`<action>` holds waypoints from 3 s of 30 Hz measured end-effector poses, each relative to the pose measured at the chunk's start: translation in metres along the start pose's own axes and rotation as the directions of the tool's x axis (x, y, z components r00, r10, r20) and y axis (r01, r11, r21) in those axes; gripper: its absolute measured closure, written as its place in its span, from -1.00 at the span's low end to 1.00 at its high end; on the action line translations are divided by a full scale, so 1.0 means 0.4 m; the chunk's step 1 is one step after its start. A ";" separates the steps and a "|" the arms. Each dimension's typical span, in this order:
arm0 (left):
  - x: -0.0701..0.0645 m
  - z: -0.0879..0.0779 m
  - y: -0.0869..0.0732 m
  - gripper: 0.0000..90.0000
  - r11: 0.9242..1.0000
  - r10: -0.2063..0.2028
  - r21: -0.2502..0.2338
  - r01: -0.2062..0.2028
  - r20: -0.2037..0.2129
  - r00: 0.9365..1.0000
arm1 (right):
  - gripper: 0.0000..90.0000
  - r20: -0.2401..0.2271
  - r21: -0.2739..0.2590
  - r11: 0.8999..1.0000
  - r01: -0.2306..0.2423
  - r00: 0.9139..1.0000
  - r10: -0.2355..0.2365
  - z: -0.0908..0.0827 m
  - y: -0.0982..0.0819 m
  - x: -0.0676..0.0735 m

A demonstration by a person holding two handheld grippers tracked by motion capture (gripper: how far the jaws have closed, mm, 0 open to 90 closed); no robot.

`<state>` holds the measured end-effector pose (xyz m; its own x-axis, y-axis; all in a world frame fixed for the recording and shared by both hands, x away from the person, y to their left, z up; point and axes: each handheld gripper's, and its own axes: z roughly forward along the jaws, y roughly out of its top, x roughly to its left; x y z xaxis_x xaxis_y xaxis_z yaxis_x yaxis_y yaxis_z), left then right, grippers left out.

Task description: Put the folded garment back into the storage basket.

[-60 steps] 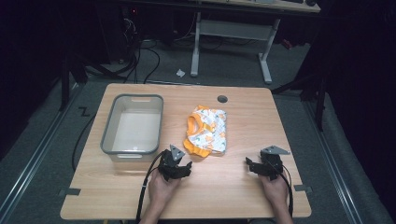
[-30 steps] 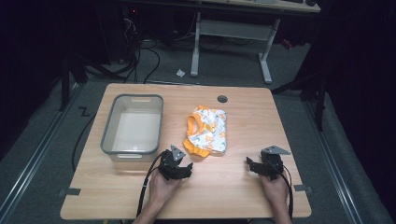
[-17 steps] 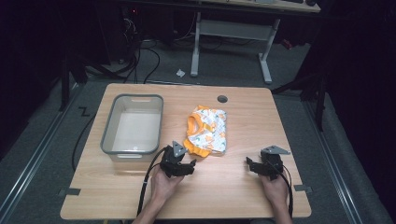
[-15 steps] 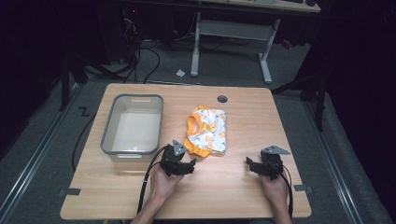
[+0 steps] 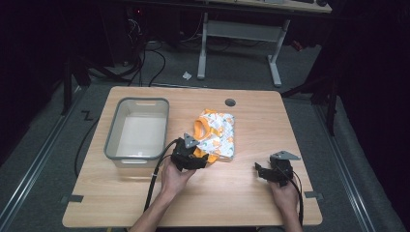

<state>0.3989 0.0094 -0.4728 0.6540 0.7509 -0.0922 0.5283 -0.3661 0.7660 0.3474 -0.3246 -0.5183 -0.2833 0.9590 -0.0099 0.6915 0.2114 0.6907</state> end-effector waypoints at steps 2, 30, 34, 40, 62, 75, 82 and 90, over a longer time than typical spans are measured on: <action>0.008 0.010 0.017 -0.41 1.000 -0.014 0.011 0.014 0.001 1.000 | -0.33 0.000 0.000 1.000 0.001 1.000 -0.001 0.000 0.000 0.000; 0.093 0.210 0.135 -0.66 0.977 -0.131 0.157 0.141 -0.073 0.989 | -0.33 0.003 0.001 1.000 -0.001 1.000 0.001 0.000 0.000 0.000; 0.103 0.225 0.132 -0.66 0.976 -0.147 0.147 0.159 -0.089 0.985 | -0.33 0.003 0.001 1.000 -0.001 1.000 0.001 0.000 0.000 0.000; 0.117 0.261 0.109 -0.49 0.967 -0.159 0.185 0.177 -0.106 0.982 | -0.33 0.004 0.001 1.000 -0.001 1.000 0.001 0.000 0.000 0.000; 0.093 0.258 0.107 0.67 0.972 -0.122 0.202 0.122 -0.009 0.992 | -0.33 0.004 0.001 1.000 -0.001 1.000 0.001 0.000 0.000 0.000; 0.084 0.153 0.154 0.72 0.987 -0.117 0.122 0.106 0.094 0.989 | -0.34 0.003 0.000 1.000 0.000 1.000 0.000 0.000 0.000 -0.001; 0.079 0.112 0.165 0.72 0.994 -0.077 0.091 0.068 0.098 0.992 | -0.34 0.003 0.000 1.000 0.000 1.000 0.000 0.000 0.000 -0.001; 0.078 0.043 0.181 0.72 0.998 -0.051 0.033 0.047 0.131 0.990 | -0.34 0.003 0.000 1.000 0.000 1.000 0.000 0.000 0.000 -0.001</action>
<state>0.4666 -0.0032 -0.4310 0.6913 0.6902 -0.2138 0.5763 -0.3482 0.7393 0.3473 -0.3251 -0.5184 -0.2814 0.9595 -0.0123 0.6917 0.2117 0.6905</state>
